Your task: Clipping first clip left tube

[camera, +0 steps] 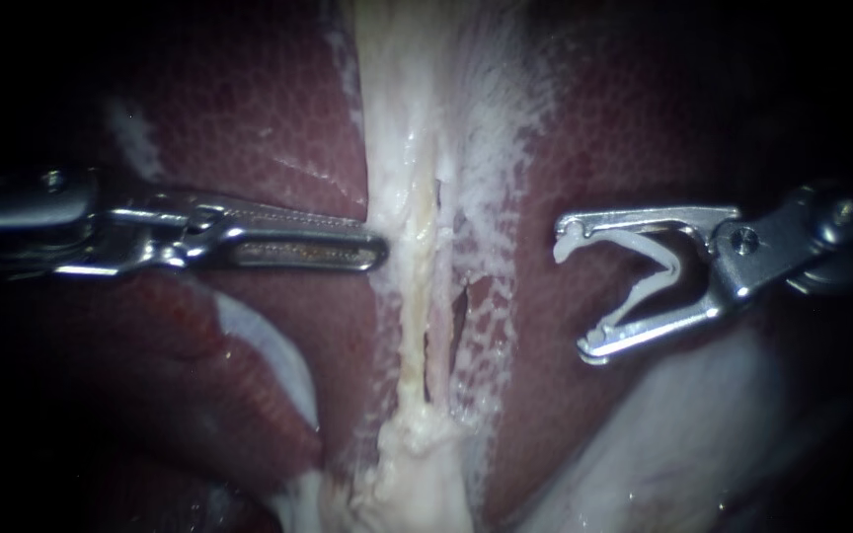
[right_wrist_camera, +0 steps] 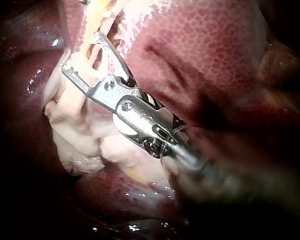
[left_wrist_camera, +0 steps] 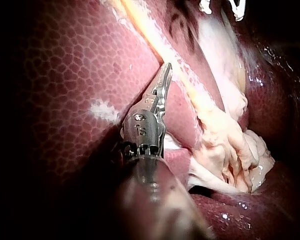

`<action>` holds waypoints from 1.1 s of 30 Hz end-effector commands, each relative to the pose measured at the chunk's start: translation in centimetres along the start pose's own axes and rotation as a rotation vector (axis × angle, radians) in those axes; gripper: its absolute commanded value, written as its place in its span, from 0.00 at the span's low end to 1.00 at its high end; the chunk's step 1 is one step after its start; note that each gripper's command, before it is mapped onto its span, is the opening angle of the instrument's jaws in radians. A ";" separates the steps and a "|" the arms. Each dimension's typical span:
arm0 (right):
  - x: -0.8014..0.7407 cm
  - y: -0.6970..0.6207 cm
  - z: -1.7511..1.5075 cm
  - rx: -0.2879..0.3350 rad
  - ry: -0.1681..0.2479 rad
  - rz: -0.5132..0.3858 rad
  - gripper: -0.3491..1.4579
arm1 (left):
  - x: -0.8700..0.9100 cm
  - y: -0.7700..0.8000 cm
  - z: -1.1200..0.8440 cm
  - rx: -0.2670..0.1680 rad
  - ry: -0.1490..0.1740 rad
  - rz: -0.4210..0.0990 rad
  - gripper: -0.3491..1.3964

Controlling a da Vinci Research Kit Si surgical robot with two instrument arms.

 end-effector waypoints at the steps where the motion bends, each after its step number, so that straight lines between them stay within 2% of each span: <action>1: 0.00 0.00 0.00 0.000 0.000 0.000 0.52 | 0.00 0.00 -0.01 0.000 0.000 0.000 0.00; 6: -0.03 -0.03 0.03 0.000 -0.001 -0.003 0.52 | -0.05 -0.06 -0.12 0.005 0.001 -0.002 0.00; 14: -0.16 -0.09 0.21 0.005 -0.004 -0.014 0.52 | -0.20 -0.25 -0.40 0.017 0.003 -0.008 0.00; 23: -0.38 -0.18 0.62 0.026 -0.006 -0.011 0.52 | -0.38 -0.35 -0.76 0.004 -0.004 -0.018 0.00; 27: -0.50 -0.22 0.83 0.039 -0.008 0.006 0.52 | -0.42 -0.37 -0.82 0.004 -0.010 -0.020 0.00; 33: -0.69 -0.26 1.13 0.039 -0.038 0.031 0.52 | -0.43 -0.40 -0.82 0.002 -0.010 -0.021 0.00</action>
